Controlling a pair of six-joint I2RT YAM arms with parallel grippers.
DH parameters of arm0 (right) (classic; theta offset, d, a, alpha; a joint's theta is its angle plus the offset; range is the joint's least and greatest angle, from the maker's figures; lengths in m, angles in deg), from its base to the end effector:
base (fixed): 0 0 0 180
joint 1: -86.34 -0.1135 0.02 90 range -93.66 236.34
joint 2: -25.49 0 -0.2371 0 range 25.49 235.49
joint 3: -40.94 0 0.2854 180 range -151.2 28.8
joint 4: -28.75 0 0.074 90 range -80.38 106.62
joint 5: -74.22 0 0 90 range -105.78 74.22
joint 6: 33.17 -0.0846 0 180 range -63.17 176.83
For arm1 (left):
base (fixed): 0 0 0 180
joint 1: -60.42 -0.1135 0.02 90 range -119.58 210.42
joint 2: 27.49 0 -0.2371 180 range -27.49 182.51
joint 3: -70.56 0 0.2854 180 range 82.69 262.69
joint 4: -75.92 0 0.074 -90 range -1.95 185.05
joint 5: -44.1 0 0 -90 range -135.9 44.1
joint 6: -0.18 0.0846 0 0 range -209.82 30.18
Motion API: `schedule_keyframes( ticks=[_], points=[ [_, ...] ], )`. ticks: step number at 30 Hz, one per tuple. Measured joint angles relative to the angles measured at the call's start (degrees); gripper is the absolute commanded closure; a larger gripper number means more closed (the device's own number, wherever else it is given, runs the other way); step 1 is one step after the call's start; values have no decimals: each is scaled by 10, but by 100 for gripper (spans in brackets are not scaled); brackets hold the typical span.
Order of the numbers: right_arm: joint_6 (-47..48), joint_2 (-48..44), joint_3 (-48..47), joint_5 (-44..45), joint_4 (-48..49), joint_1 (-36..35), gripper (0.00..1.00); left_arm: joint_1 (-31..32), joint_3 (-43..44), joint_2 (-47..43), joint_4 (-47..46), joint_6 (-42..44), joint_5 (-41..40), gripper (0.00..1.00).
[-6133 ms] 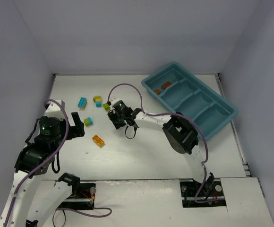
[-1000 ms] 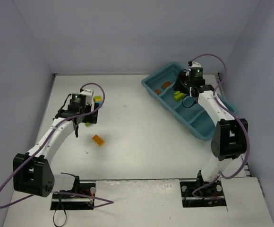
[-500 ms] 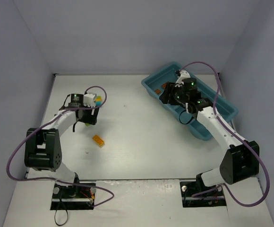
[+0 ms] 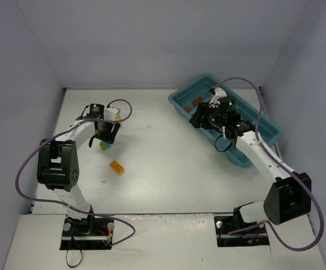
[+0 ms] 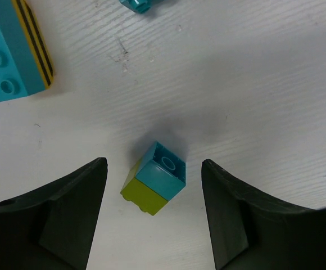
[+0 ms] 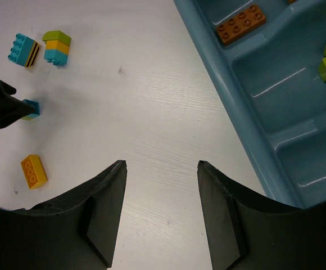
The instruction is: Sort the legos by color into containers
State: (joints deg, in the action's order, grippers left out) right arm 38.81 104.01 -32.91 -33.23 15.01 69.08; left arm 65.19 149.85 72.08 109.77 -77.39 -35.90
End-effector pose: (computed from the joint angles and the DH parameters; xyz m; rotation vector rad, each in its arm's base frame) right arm 0.3783 0.1441 0.2738 -0.2005 1.9288 0.7031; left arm 0.4166 -0.0495 0.1209 0.4441 2.4627 -0.1643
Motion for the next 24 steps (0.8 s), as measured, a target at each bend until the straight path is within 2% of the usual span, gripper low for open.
schedule_keyframes(
  ticks=[13,15,23,24],
  points=[
    [1,0,2,-11,0,0,50,16,23,49,38,37,-36,38],
    [1,0,2,-11,0,0,50,16,23,49,39,37,-41,41],
    [1,0,7,-11,0,0,50,28,23,59,39,34,-56,69],
    [1,0,9,-11,0,0,50,30,25,59,40,34,-56,77]
  ],
)
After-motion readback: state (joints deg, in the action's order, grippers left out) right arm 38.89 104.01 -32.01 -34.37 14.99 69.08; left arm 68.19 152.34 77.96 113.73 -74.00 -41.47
